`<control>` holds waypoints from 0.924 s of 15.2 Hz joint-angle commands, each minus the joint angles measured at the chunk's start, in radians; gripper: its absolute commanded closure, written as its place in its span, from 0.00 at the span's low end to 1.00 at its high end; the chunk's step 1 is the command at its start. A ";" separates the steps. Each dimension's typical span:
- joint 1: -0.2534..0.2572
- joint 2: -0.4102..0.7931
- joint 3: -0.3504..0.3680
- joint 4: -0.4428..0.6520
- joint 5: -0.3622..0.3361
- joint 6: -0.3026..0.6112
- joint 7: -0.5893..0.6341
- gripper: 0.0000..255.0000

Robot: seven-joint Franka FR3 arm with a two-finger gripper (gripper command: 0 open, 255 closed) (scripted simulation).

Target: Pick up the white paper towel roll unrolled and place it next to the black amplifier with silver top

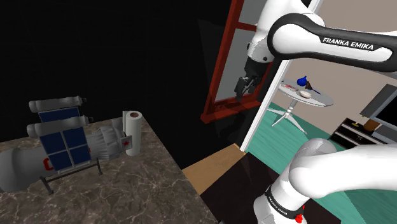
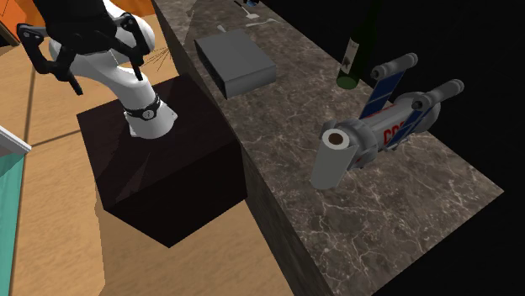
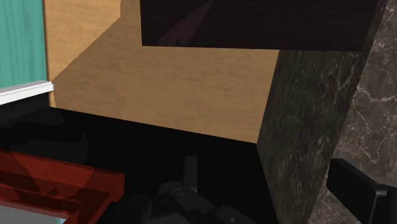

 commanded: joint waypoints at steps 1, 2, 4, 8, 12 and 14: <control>0.000 0.000 0.000 0.000 0.000 0.000 0.000 0.00; 0.007 0.024 0.014 0.003 0.014 0.017 0.019 0.00; 0.020 0.074 0.042 0.014 0.040 0.052 0.056 0.00; 0.043 0.184 0.097 0.048 0.084 0.120 0.126 0.00; 0.061 0.304 0.150 0.102 0.117 0.182 0.194 0.00; 0.069 0.367 0.175 0.135 0.128 0.210 0.227 0.00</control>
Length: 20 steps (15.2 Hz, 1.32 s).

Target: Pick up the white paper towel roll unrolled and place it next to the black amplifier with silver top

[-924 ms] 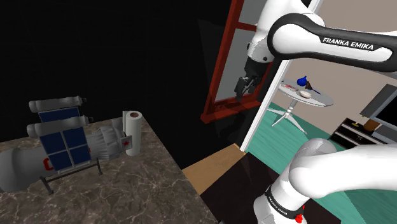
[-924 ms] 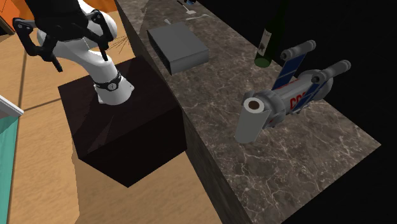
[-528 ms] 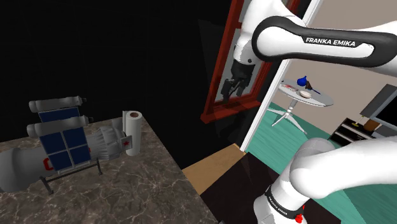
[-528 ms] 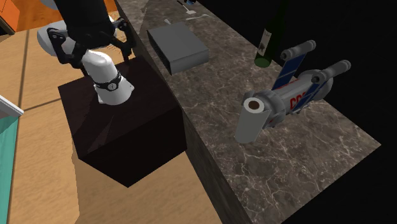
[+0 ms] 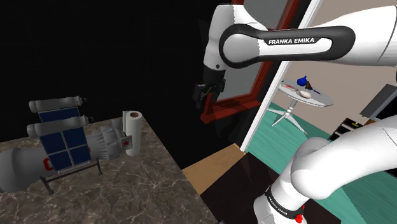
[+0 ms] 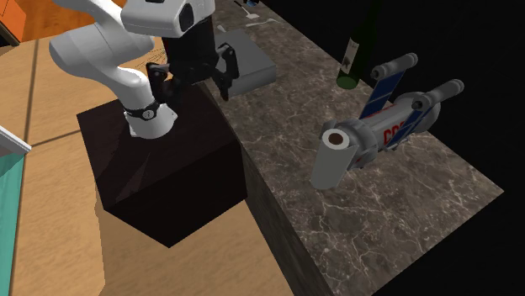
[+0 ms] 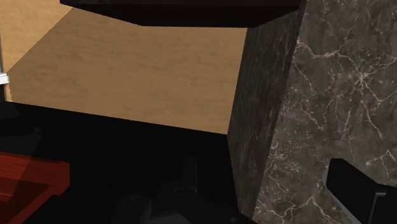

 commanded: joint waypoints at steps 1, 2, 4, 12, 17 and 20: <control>0.007 0.058 0.023 0.031 0.010 0.027 0.031 0.00; 0.010 0.091 0.035 0.051 0.013 0.039 0.048 0.00; 0.017 0.157 0.058 0.093 0.017 0.062 0.081 0.00; 0.050 0.436 0.138 0.309 -0.011 0.121 0.219 0.00; 0.088 0.622 0.167 0.486 -0.056 0.125 0.303 0.00; 0.120 0.738 0.176 0.611 -0.086 0.114 0.348 0.00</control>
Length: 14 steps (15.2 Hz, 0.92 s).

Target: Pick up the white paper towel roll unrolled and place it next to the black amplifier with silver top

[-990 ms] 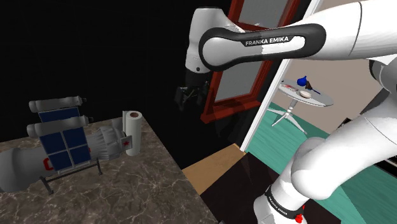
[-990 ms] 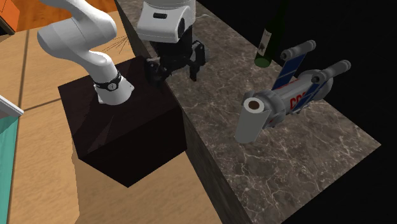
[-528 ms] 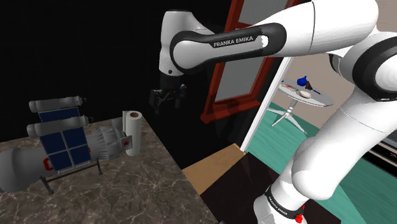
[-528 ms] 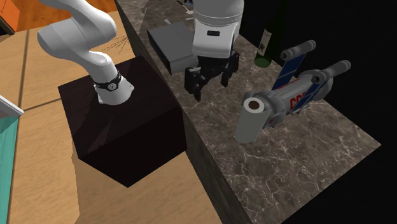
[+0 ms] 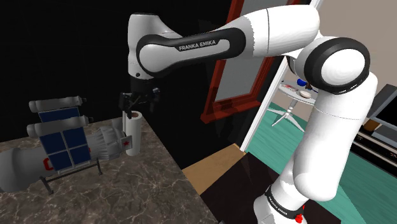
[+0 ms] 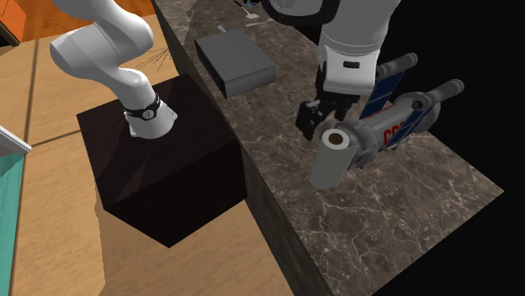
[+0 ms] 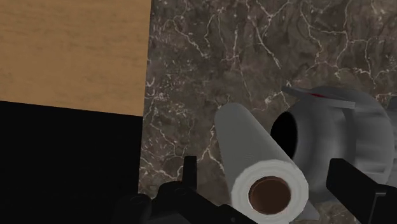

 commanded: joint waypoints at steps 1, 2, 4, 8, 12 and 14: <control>0.015 0.054 0.002 0.053 -0.015 0.000 0.021 0.00; 0.016 0.058 0.001 0.045 -0.016 0.012 0.022 0.00; 0.017 0.066 0.000 0.028 -0.020 0.036 0.024 0.00; 0.019 0.087 -0.003 -0.006 -0.029 0.089 0.030 0.00; 0.019 0.087 -0.003 -0.006 -0.029 0.089 0.030 0.00; 0.020 0.087 -0.003 -0.006 -0.029 0.089 0.030 0.00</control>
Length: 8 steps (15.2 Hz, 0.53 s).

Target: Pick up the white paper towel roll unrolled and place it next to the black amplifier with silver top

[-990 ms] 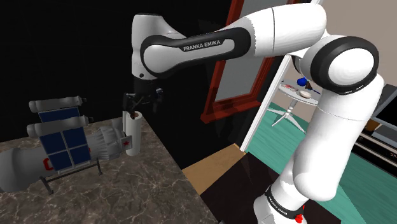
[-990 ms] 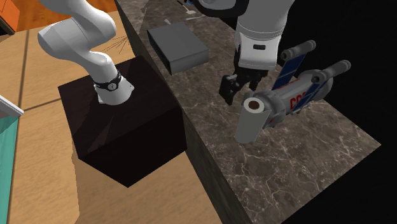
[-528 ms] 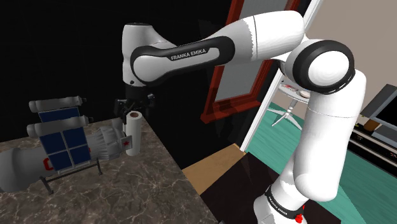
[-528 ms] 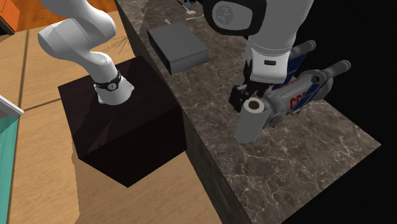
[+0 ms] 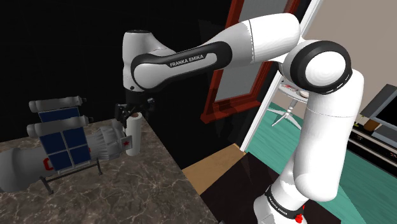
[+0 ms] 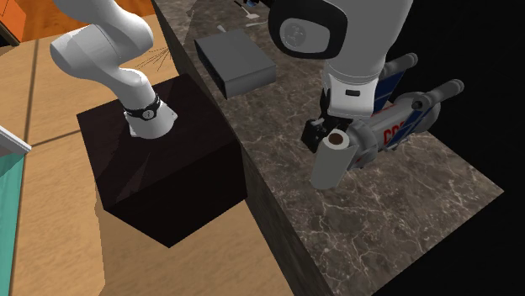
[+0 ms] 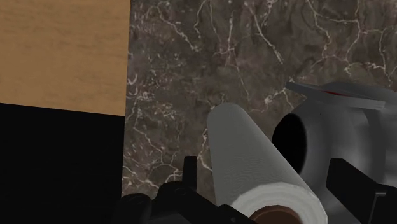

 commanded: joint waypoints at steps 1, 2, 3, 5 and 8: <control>0.000 0.000 0.000 0.000 0.000 0.000 0.000 0.00; 0.000 0.000 0.000 0.000 0.000 0.000 0.000 0.00; 0.000 0.000 0.000 0.000 0.000 0.000 0.000 1.00; 0.000 0.000 0.000 0.000 0.000 0.000 0.000 1.00; 0.000 0.000 0.000 0.000 0.000 0.000 0.000 1.00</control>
